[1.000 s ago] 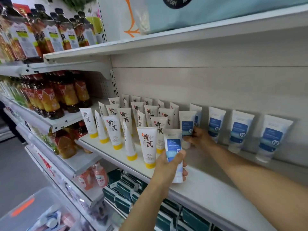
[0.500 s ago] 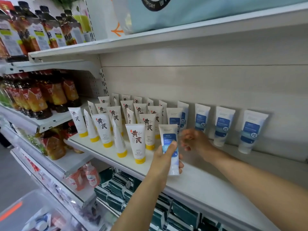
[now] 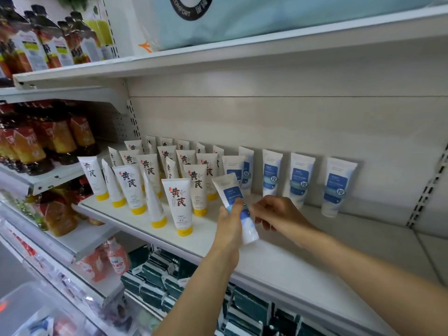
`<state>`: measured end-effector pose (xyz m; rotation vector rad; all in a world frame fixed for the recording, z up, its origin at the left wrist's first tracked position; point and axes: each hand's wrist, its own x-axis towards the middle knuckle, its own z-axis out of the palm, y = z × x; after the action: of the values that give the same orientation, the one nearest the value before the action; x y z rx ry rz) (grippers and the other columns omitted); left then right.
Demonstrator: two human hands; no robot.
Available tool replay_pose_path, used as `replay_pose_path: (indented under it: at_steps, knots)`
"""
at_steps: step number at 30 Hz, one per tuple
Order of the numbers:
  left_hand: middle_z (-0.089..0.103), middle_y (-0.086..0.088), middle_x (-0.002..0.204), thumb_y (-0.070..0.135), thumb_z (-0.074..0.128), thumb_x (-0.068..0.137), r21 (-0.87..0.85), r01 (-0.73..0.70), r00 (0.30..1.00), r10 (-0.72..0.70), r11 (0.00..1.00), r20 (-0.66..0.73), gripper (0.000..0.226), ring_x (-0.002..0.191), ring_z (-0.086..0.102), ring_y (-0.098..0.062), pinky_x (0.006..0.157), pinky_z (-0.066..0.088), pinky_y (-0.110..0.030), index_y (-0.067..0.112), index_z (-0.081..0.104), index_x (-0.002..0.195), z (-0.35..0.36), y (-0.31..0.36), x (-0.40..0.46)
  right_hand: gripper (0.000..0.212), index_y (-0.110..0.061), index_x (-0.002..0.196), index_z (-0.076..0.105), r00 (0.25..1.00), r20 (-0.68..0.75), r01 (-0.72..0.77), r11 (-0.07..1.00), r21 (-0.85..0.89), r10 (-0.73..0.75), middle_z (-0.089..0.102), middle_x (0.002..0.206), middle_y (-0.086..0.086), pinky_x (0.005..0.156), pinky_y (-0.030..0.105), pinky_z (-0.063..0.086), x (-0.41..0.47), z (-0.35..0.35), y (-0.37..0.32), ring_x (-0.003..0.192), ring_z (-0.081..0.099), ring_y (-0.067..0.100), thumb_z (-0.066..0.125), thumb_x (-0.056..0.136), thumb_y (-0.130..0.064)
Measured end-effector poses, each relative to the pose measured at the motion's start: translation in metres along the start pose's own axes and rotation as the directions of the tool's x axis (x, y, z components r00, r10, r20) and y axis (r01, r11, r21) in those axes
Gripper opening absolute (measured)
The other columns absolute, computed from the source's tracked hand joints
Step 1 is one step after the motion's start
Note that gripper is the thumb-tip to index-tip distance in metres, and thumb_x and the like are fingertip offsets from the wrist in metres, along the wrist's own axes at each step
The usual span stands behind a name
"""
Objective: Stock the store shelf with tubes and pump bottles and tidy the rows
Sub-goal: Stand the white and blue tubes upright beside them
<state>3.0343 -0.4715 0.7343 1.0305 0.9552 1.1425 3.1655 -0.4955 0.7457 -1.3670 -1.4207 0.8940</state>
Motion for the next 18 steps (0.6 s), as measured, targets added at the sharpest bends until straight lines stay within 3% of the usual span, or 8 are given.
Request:
replay_pose_path:
  at_steps: [4, 7, 9, 12, 14, 18]
  knots:
    - [0.064, 0.006, 0.092, 0.031, 0.05, 0.099, 0.037, -0.031, 0.999, 0.03, 0.999, 0.035, 0.019, 0.081, 0.062, -0.005, 0.064, 0.046, -0.019, 0.021, 0.048, 0.116, 0.015, 0.004, -0.001, 0.048, -0.019, 0.094, 0.065, 0.998, 0.06, 0.026, 0.978, -0.207, -0.013, 0.067, 0.079, -0.002, 0.059, 0.021, 0.045, -0.004, -0.002, 0.008, 0.065, 0.057, 0.004, 0.083, 0.059, -0.047]
    - [0.069, 0.005, 0.1, 0.027, 0.055, 0.098, 0.073, -0.096, 0.991, 0.089, 0.993, 0.105, 0.018, 0.095, 0.067, -0.011, 0.078, 0.05, -0.021, 0.026, 0.054, 0.116, 0.024, 0.007, -0.001, 0.034, -0.028, 0.098, 0.062, 0.995, 0.045, 0.1, 0.972, -0.212, -0.092, 0.07, 0.083, -0.013, 0.059, 0.011, 0.044, -0.002, -0.002, 0.009, 0.069, 0.063, -0.006, 0.083, 0.071, -0.029]
    - [0.069, 0.001, 0.109, 0.024, 0.059, 0.096, 0.103, -0.12, 0.984, 0.105, 0.987, 0.14, 0.024, 0.101, 0.066, -0.013, 0.087, 0.051, -0.025, 0.026, 0.057, 0.12, 0.027, 0.009, 0.0, 0.038, -0.032, 0.103, 0.059, 0.992, 0.001, 0.125, 0.972, -0.197, -0.127, 0.068, 0.084, -0.022, 0.061, 0.007, 0.044, 0.002, -0.004, 0.011, 0.075, 0.063, -0.013, 0.081, 0.075, -0.018]
    - [0.067, -0.001, 0.118, 0.017, 0.061, 0.094, 0.13, -0.133, 0.982, 0.113, 0.983, 0.153, 0.032, 0.101, 0.065, -0.011, 0.079, 0.049, -0.016, 0.023, 0.055, 0.125, 0.031, 0.01, 0.006, 0.04, -0.029, 0.105, 0.057, 0.988, -0.082, 0.105, 0.955, -0.276, -0.133, 0.066, 0.091, -0.02, 0.064, 0.004, 0.043, 0.015, -0.005, 0.018, 0.08, 0.063, -0.008, 0.082, 0.075, -0.02]
    - [0.063, 0.0, 0.12, 0.015, 0.06, 0.095, 0.131, -0.107, 0.987, 0.09, 0.986, 0.13, 0.037, 0.099, 0.062, -0.011, 0.077, 0.046, -0.015, 0.02, 0.05, 0.13, 0.032, 0.009, 0.009, 0.039, -0.025, 0.103, 0.058, 0.984, -0.14, 0.068, 0.953, -0.296, -0.114, 0.068, 0.094, -0.011, 0.063, 0.006, 0.043, 0.027, -0.008, 0.026, 0.084, 0.065, 0.003, 0.083, 0.074, -0.022]
    - [0.055, -0.002, 0.131, 0.02, 0.058, 0.096, 0.144, 0.009, 0.998, -0.018, 0.99, 0.064, 0.049, 0.114, 0.053, -0.017, 0.102, 0.043, -0.032, 0.017, 0.039, 0.141, 0.024, -0.004, 0.019, 0.046, -0.021, 0.111, 0.057, 0.977, -0.205, -0.002, 0.956, -0.293, -0.061, 0.064, 0.103, -0.007, 0.074, 0.021, 0.043, 0.044, -0.008, 0.033, 0.093, 0.062, 0.012, 0.083, 0.074, -0.028]
